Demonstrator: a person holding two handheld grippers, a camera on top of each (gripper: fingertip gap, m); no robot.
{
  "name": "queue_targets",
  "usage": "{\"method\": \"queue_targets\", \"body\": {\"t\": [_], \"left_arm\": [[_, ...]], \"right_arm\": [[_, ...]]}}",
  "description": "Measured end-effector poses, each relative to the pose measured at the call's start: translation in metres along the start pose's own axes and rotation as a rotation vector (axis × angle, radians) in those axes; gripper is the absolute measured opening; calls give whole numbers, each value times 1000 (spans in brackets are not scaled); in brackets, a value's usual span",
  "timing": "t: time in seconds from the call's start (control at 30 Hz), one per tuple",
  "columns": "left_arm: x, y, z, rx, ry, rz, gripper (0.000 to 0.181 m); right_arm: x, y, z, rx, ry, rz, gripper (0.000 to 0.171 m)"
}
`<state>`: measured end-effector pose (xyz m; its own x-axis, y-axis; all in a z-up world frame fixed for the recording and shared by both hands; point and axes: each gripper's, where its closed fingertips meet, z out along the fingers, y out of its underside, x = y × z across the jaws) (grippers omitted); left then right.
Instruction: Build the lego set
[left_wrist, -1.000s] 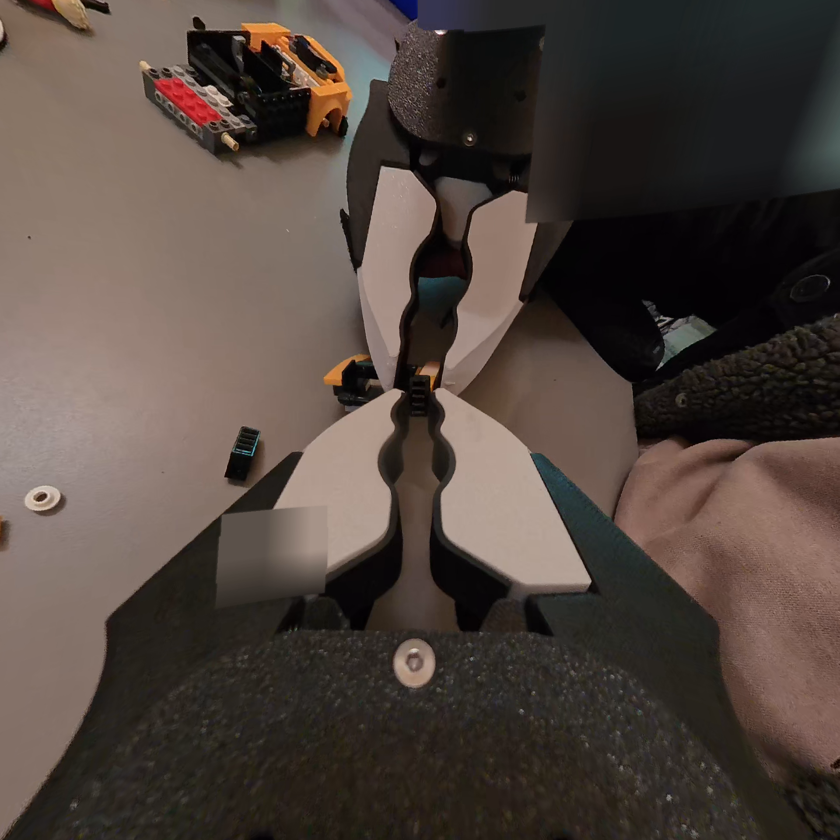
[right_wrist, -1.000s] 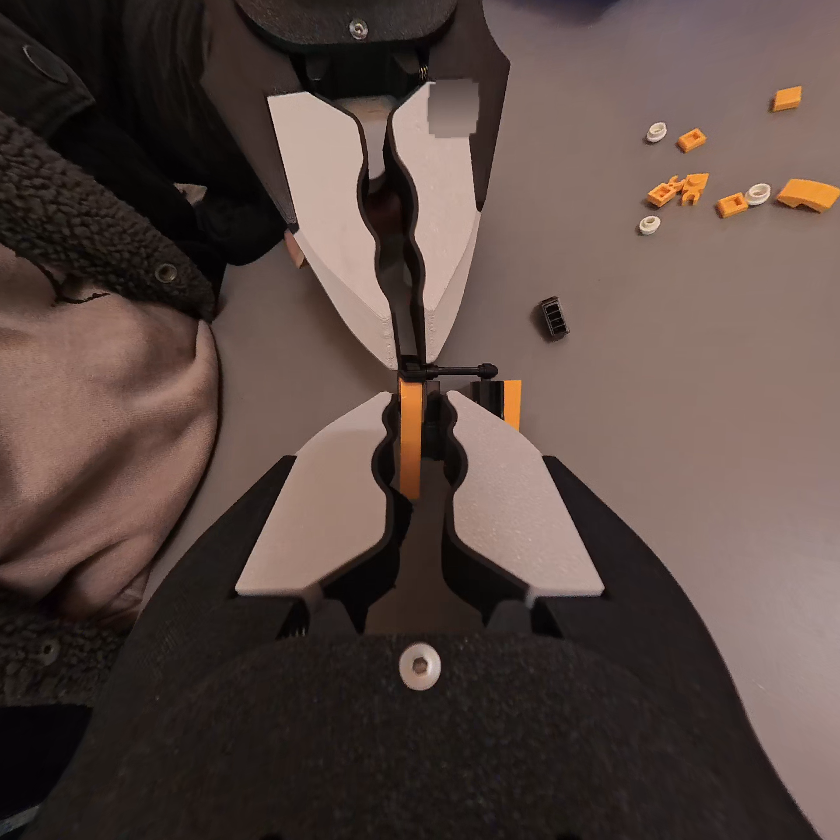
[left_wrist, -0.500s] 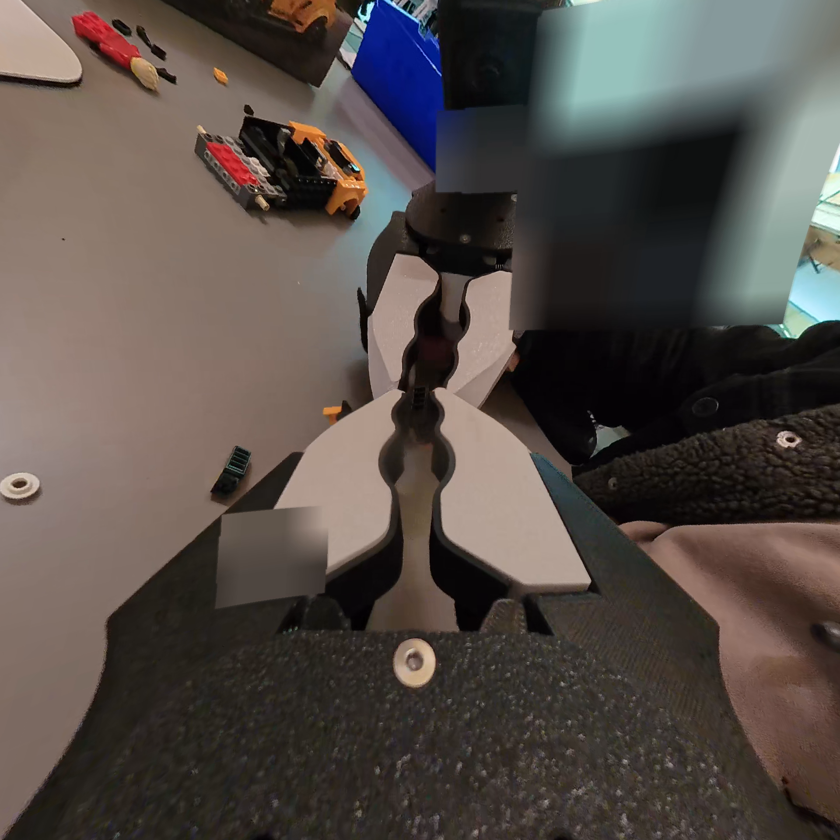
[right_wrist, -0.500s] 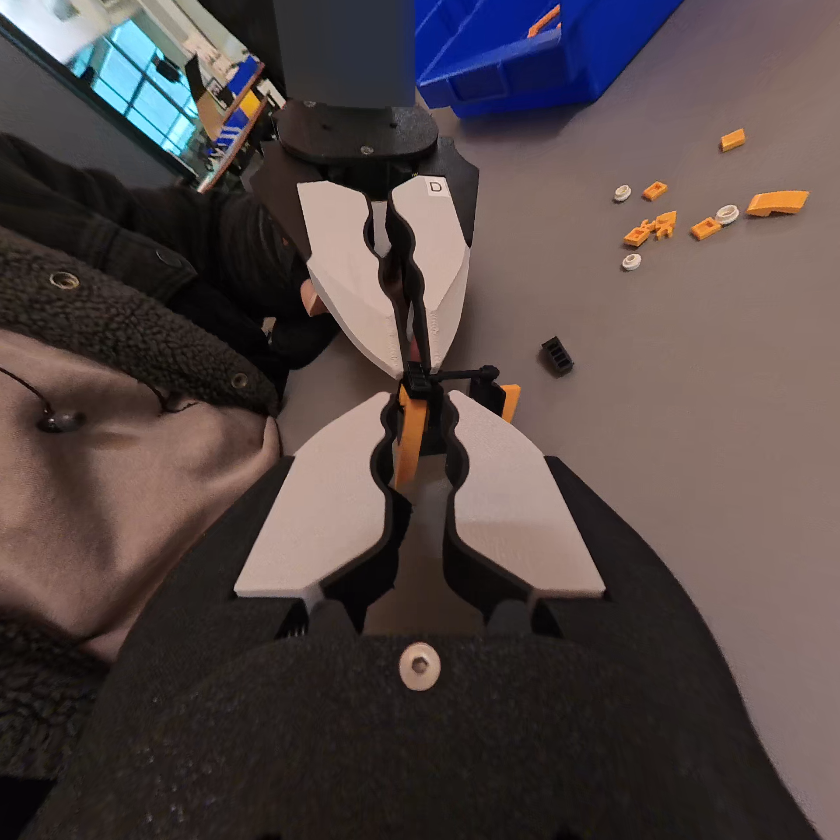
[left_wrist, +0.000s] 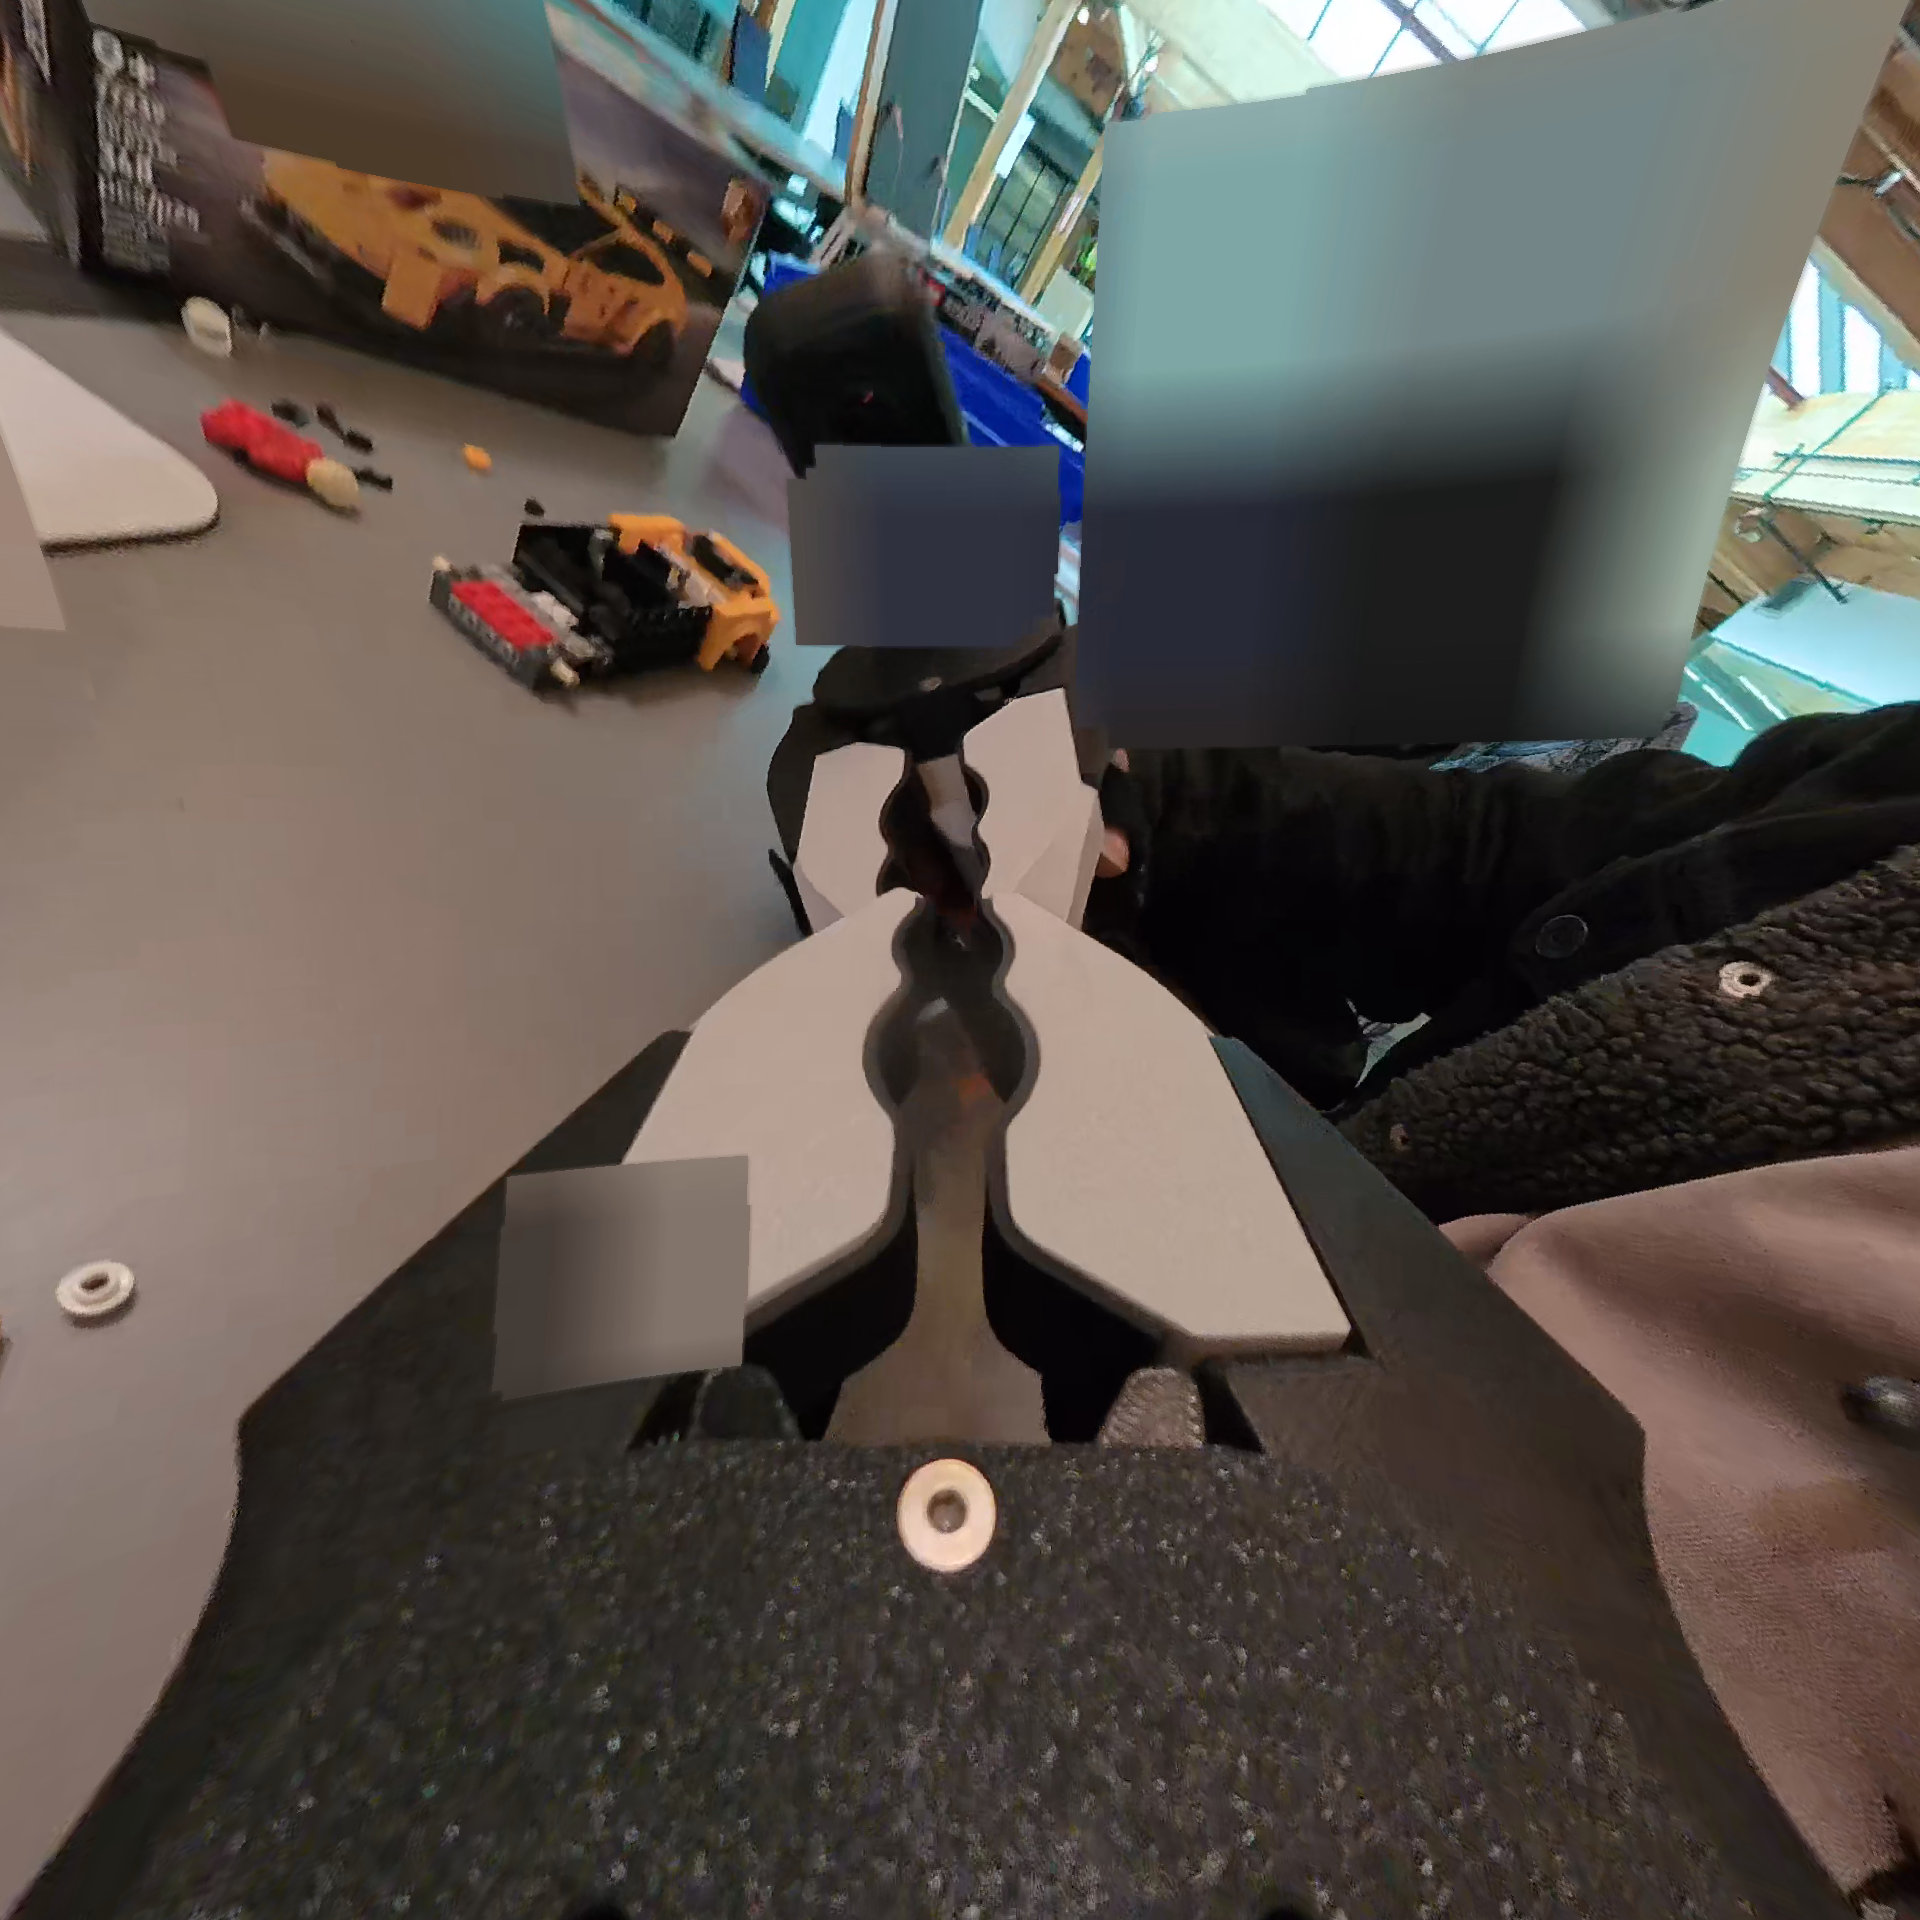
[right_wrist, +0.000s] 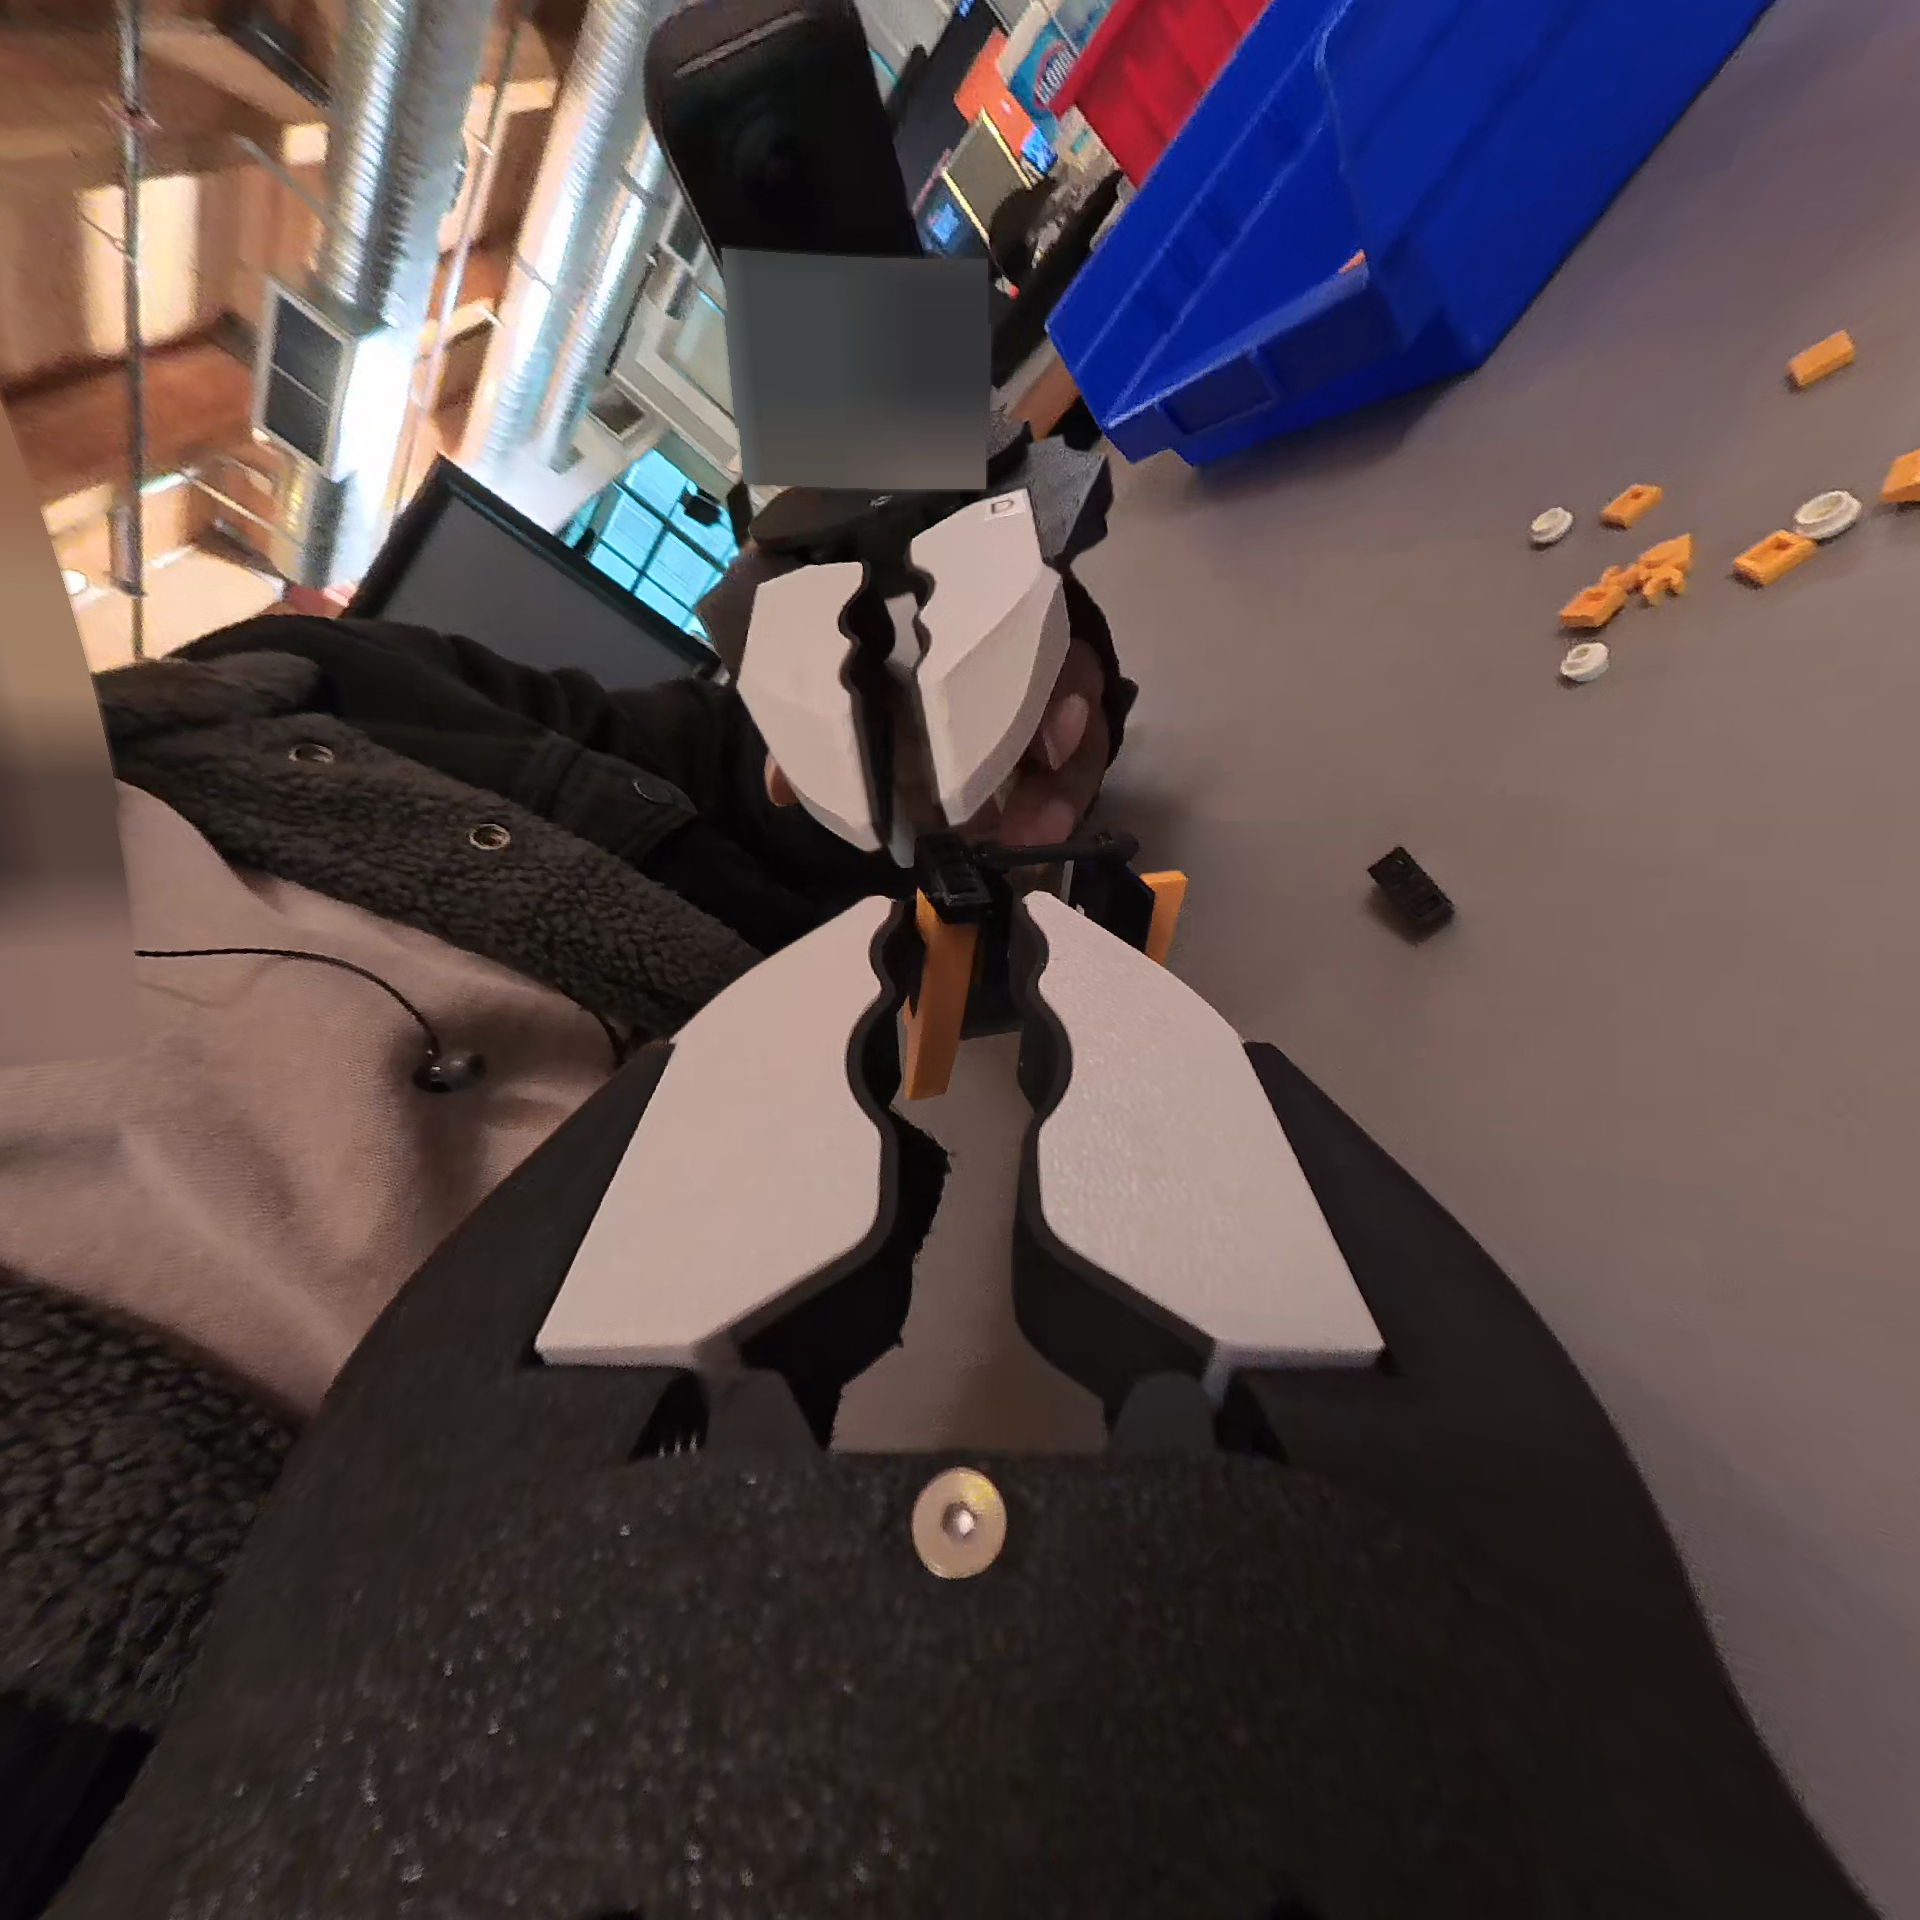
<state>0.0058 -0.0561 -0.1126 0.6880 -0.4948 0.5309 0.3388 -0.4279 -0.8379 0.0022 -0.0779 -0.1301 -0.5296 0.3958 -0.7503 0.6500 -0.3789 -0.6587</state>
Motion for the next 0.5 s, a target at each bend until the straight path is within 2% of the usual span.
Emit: {"method": "queue_targets", "body": {"t": [0.13, 0.33, 0.5], "left_arm": [[4, -9, -6, 30, 0, 103, 11], [2, 4, -4, -75, -64, 355, 17], [3, 7, -3, -88, -62, 392, 16]], "right_arm": [[-6, -3, -2, 24, -36, -7, 18], [-13, 0, 0, -2, -62, -38, 18], [-13, 3, 1, -21, -46, -68, 18]]}}
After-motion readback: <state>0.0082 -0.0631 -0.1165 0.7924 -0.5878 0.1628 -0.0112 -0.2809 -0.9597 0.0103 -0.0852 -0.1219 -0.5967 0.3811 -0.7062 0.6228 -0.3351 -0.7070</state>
